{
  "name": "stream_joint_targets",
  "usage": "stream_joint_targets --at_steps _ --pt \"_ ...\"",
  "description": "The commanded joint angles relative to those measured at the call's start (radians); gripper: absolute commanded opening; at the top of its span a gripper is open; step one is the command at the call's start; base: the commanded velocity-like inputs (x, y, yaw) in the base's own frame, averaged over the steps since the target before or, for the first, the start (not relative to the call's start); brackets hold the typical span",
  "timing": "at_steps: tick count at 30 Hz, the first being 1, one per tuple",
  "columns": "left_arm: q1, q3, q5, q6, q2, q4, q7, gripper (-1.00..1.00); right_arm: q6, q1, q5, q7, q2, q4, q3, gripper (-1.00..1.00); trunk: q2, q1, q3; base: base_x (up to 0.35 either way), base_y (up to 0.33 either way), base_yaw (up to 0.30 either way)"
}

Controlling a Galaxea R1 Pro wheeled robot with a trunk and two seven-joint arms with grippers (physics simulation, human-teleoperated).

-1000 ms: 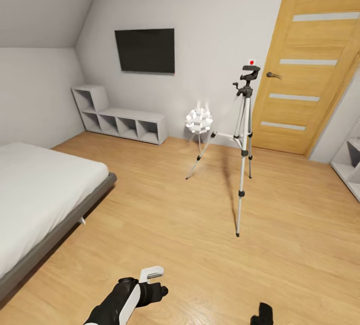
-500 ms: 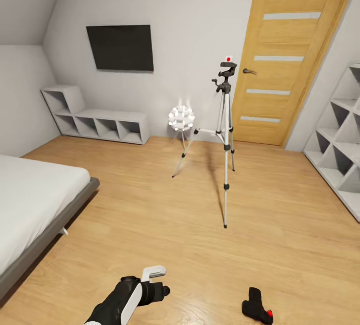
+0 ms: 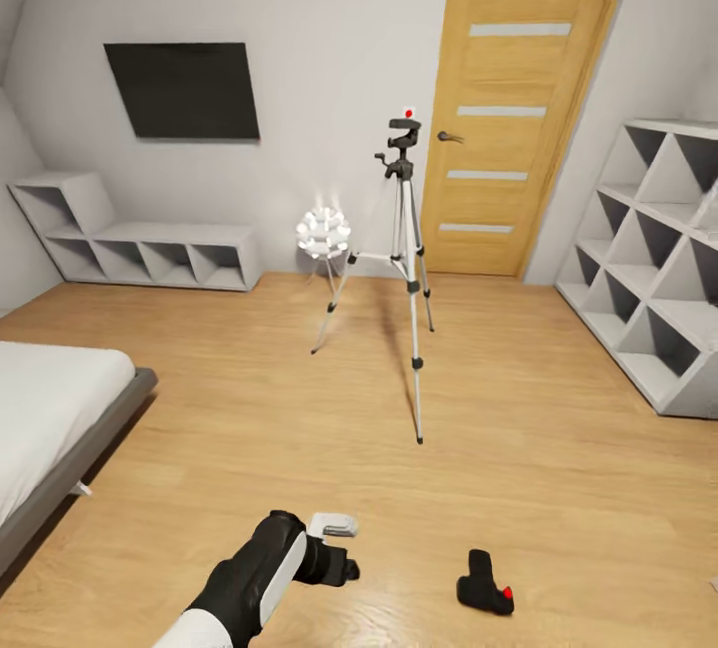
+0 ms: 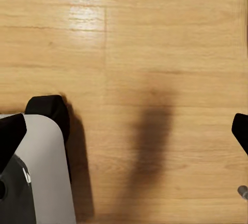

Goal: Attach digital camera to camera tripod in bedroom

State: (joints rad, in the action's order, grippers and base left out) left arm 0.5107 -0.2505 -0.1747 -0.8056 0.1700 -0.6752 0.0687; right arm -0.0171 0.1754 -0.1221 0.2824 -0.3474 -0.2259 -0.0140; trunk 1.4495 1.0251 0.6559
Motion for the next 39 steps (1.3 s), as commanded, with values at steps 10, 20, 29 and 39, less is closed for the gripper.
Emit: stream_joint_targets --at_steps 10,20,29,39 --pt "0.001 -0.061 -0.063 -0.177 -0.01 -0.182 0.005 1.0 -0.004 0.016 -0.062 0.004 -0.023 0.0 -0.001 1.0 0.021 0.011 0.018 0.0 0.0 -0.259" --pt "0.117 -0.281 -0.075 -0.183 -0.026 -0.142 0.109 1.0 0.007 0.02 -0.077 0.007 -0.05 0.0 -0.001 1.0 0.091 0.05 0.056 0.0 0.0 -0.257" --pt "0.187 -0.391 -0.076 -0.062 -0.03 0.059 0.274 1.0 0.014 0.018 -0.077 0.01 -0.05 0.0 0.0 1.0 0.154 0.084 0.091 0.0 0.0 -0.255" --pt "0.192 -0.279 -0.082 -0.047 -0.056 0.074 0.298 1.0 0.016 0.018 -0.077 0.013 -0.045 0.0 0.0 1.0 0.224 0.123 0.13 0.0 0.0 -0.254"
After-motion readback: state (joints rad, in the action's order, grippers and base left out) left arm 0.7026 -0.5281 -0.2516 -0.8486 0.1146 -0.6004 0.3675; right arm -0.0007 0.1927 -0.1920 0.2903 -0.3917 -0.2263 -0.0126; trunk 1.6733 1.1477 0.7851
